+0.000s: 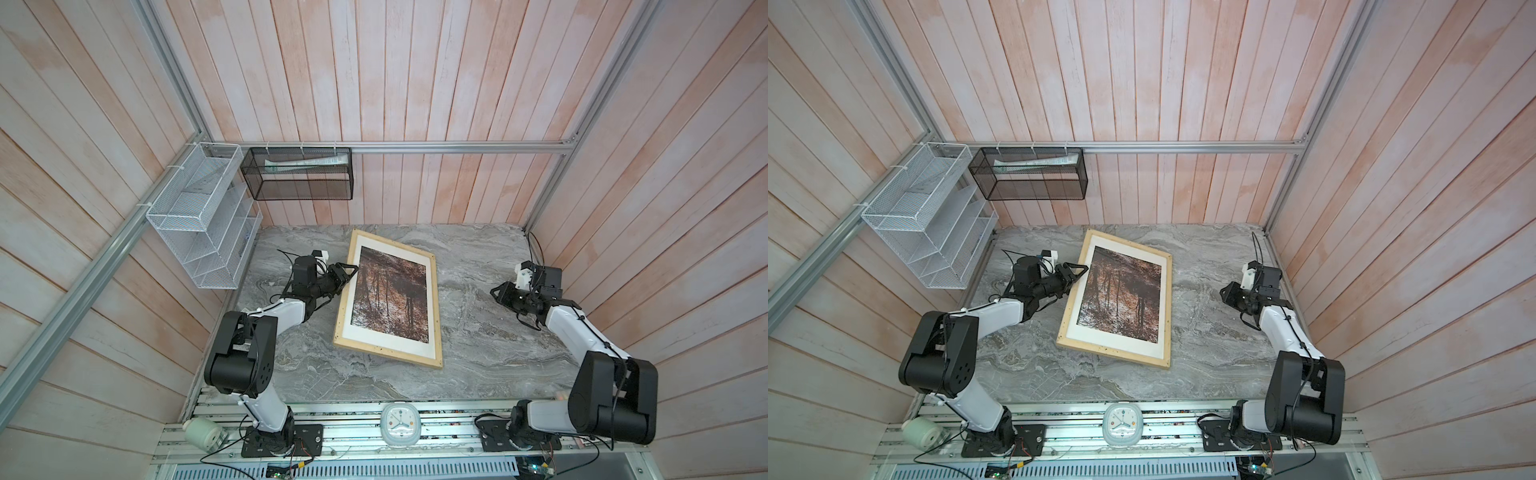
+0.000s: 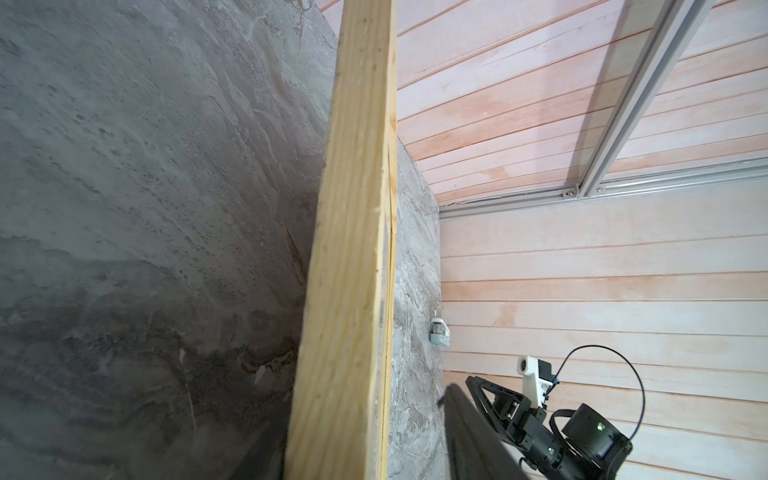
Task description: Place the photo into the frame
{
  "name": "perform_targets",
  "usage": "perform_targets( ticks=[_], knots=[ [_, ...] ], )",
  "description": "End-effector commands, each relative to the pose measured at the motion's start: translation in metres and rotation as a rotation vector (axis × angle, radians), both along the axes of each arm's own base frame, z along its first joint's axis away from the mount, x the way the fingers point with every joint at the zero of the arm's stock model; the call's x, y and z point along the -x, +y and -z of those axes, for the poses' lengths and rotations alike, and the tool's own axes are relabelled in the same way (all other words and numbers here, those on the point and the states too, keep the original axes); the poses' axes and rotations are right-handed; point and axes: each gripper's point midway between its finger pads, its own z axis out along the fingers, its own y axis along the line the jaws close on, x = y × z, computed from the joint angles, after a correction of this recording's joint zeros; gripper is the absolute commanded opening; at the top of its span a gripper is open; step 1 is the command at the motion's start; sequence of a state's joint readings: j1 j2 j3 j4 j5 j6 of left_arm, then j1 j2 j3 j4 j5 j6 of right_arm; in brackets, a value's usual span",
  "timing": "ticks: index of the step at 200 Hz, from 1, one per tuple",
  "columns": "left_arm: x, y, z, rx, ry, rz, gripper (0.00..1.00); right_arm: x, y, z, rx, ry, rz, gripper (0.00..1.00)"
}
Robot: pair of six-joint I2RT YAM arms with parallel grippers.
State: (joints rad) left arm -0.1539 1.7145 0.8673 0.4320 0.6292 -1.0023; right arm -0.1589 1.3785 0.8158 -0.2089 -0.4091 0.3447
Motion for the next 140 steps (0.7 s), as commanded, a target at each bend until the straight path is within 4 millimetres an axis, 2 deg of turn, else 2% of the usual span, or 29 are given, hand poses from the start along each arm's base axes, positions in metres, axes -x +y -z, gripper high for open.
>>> perform_targets(
  ticks=[1,67,113,140],
  knots=[
    [-0.003,-0.004,0.001,0.015,-0.057,0.038,0.55,0.003,0.003,0.01,-0.031,0.015,-0.004,0.34],
    [-0.007,-0.003,0.05,-0.065,0.002,0.067,0.56,0.008,0.011,0.021,-0.058,0.031,-0.018,0.34],
    [-0.009,-0.002,0.066,-0.074,0.014,0.06,0.56,0.009,0.035,0.027,-0.067,0.048,-0.074,0.35],
    [-0.008,0.006,0.076,-0.13,0.032,0.028,0.56,0.007,0.054,0.033,-0.067,0.061,-0.109,0.37]
  ],
)
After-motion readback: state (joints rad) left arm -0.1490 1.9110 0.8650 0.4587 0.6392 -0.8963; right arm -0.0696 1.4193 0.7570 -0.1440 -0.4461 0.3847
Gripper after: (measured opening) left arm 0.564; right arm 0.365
